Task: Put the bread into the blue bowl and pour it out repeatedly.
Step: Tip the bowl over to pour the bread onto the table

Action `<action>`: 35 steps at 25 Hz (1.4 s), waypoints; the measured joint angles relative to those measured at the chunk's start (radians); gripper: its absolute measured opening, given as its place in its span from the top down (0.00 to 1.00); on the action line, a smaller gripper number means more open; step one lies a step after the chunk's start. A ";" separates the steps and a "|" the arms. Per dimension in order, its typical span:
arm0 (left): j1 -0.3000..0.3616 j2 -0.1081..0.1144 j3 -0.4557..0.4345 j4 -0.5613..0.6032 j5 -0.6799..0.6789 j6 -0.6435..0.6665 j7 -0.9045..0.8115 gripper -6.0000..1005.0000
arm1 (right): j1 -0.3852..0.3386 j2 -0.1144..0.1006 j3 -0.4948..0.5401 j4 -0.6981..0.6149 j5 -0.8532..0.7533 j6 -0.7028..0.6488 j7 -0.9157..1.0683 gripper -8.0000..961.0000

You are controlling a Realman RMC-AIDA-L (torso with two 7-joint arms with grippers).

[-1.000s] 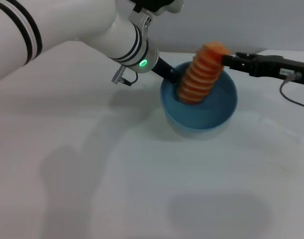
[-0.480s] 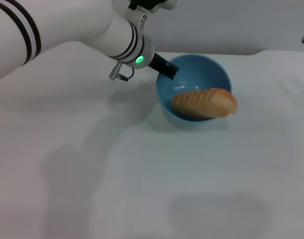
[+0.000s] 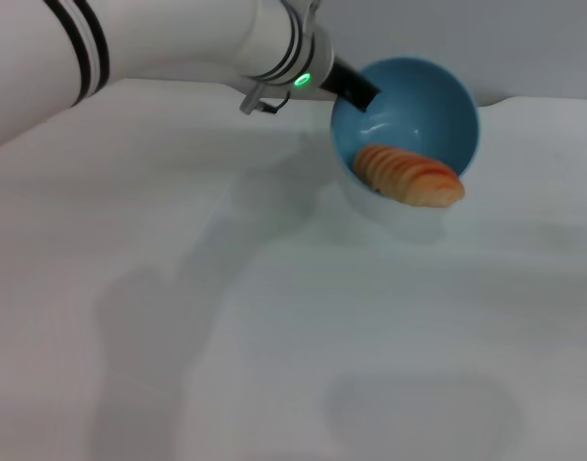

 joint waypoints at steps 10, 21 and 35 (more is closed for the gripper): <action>-0.013 -0.003 0.181 0.009 0.000 -0.227 0.001 1.00 | -0.028 0.004 0.079 0.051 0.007 0.001 -0.101 0.40; 0.066 -0.007 0.386 0.007 0.003 -0.607 0.086 0.99 | -0.048 -0.001 0.138 0.107 0.079 -0.001 -0.159 0.40; 0.148 -0.010 0.471 0.166 0.003 -0.704 0.502 0.99 | -0.050 0.000 0.140 0.108 0.084 -0.004 -0.160 0.40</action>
